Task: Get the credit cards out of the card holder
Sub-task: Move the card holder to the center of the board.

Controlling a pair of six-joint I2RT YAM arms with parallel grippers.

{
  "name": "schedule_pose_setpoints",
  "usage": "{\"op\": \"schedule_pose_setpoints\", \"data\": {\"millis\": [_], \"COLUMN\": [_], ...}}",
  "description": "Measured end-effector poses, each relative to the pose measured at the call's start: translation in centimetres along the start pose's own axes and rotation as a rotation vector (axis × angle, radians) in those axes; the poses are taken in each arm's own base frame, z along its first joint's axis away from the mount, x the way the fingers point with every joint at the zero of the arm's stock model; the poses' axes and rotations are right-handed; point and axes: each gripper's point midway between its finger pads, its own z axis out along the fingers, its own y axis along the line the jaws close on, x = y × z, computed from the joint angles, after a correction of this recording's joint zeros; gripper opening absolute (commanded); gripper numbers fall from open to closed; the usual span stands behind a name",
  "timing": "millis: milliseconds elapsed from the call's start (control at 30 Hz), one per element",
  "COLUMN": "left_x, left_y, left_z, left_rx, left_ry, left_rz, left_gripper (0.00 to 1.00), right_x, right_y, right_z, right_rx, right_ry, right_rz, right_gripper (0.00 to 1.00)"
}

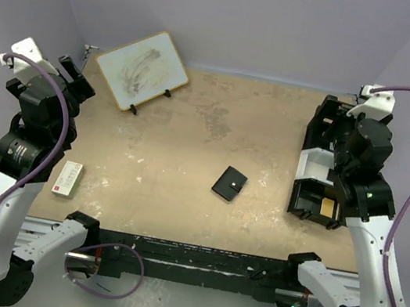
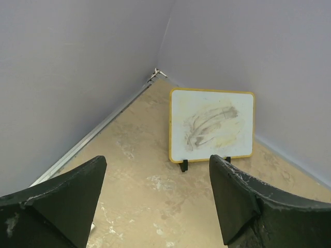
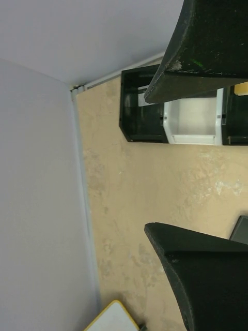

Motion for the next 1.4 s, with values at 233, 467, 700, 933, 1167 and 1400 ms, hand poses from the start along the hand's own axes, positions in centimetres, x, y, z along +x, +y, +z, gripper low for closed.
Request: {"op": "schedule_pose_setpoints", "data": {"millis": [233,467,700,933,1167,1400], "left_x": [3.3,10.2,22.8,33.7,37.5,37.7], "left_y": [-0.8,-4.4,-11.3,-15.4,-16.9,-17.7], "left_z": [1.3,2.9,2.1,-4.5,-8.1,-8.8], "left_rx": [0.023,0.175,0.365,0.551,0.628,0.649], "left_ry": [0.056,0.218,0.578,0.862,0.977,0.976], "left_rz": [0.004,-0.031,0.095,0.235,0.27,0.244], "left_gripper": [0.85,0.85,0.81,0.76,0.74,0.73], "right_x": [6.1,13.4,22.7,31.6,35.6,38.7], "right_y": [-0.9,-0.4,2.5,4.8,8.3,11.3], "right_z": [0.9,1.7,0.9,-2.9,-5.2,-6.2], "right_rx": [0.021,-0.019,-0.157,-0.233,-0.334,-0.389], "right_ry": [0.139,0.329,0.584,0.86,1.007,1.121], "right_rz": [0.026,0.084,0.184,0.252,0.273,0.245], "right_gripper": [1.0,0.99,0.89,0.76,0.66,0.67]}}
